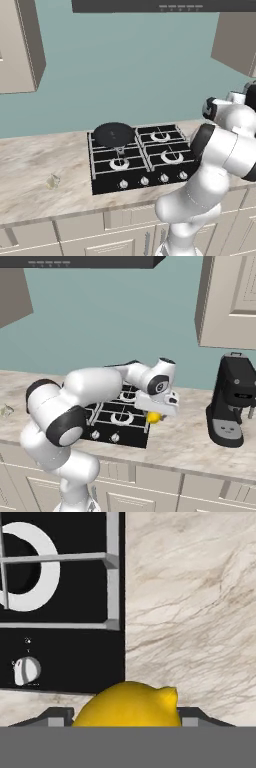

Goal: Put the lemon and garlic in the pan. Then turn on the rear left burner and set the heat to medium.

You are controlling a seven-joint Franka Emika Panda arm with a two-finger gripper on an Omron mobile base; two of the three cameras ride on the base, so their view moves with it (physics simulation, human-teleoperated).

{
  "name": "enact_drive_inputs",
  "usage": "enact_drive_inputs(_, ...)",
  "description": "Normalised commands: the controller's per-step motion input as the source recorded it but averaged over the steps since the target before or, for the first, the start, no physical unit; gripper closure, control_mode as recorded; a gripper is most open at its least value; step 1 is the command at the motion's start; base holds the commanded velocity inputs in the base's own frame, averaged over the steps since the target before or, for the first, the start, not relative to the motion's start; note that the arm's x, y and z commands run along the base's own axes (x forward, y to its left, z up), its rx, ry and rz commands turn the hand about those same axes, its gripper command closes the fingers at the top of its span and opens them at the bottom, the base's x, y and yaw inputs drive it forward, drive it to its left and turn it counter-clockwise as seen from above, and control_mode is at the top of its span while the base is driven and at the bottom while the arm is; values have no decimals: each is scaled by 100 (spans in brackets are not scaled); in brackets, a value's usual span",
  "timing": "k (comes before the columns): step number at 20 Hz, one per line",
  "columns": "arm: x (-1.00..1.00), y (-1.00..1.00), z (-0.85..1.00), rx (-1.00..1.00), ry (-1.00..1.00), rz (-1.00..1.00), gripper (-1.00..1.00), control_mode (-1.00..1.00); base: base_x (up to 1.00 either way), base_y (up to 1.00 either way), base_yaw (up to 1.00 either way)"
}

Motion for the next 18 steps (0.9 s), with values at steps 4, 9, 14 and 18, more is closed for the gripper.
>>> enact_drive_inputs(4,60,97,18,2,-12,7,100,-100,0,0,0)
enact_drive_inputs(9,53,100,3,3,-12,8,100,-100,0,0,0)
enact_drive_inputs(14,50,100,14,0,-13,12,100,-100,0,0,0)
enact_drive_inputs(18,39,100,33,0,-9,14,100,-100,0,0,0)
